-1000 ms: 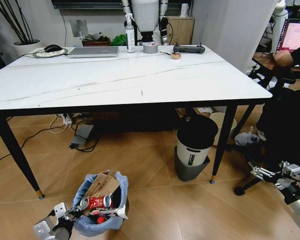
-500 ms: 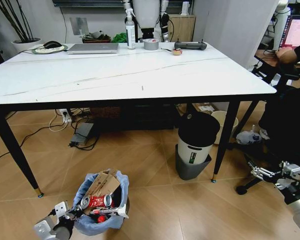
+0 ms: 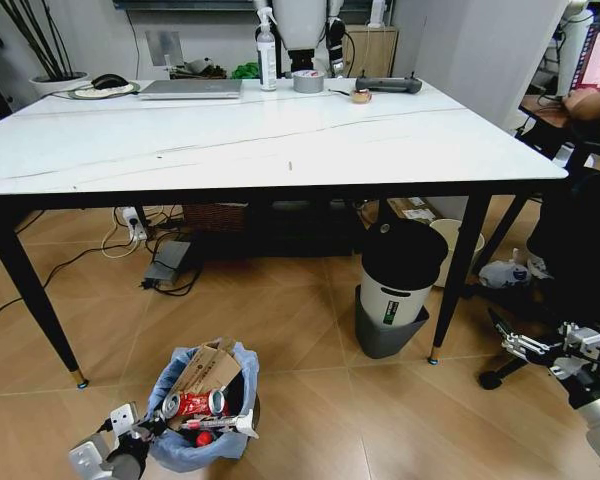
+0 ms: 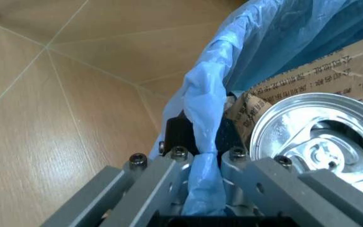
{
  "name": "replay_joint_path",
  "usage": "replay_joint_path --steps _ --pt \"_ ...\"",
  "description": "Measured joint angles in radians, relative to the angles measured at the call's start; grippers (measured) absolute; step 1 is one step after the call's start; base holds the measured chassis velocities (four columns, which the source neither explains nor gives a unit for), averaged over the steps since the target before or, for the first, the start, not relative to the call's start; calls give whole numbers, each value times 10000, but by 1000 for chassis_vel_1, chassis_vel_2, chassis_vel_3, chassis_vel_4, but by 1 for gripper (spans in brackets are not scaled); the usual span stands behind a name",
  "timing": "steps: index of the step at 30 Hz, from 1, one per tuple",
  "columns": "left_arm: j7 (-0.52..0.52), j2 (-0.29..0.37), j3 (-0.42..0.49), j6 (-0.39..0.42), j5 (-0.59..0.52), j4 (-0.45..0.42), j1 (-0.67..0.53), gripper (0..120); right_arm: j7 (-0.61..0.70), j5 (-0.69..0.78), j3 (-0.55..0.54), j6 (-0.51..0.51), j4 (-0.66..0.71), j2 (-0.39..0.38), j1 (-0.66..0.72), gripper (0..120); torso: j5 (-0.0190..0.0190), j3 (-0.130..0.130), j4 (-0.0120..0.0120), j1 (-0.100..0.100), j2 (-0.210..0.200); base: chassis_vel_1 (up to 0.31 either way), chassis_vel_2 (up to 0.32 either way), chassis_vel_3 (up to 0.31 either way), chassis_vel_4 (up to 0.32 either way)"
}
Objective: Pick up the trash bin and place the trash from the table into it.
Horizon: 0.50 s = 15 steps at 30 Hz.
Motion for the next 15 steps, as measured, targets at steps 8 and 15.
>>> replay_joint_path --steps 8,15 --pt "0 26 -24 0 6 -35 8 0 0 0 0 0 0 0 0 100 0 -219 0 -70 -288 0 0 0 0" --pt "-1 42 -34 0 5 -39 4 0 0 0 0 0 0 0 0 100 0 -445 1 -130 -573 0 0 0 0"
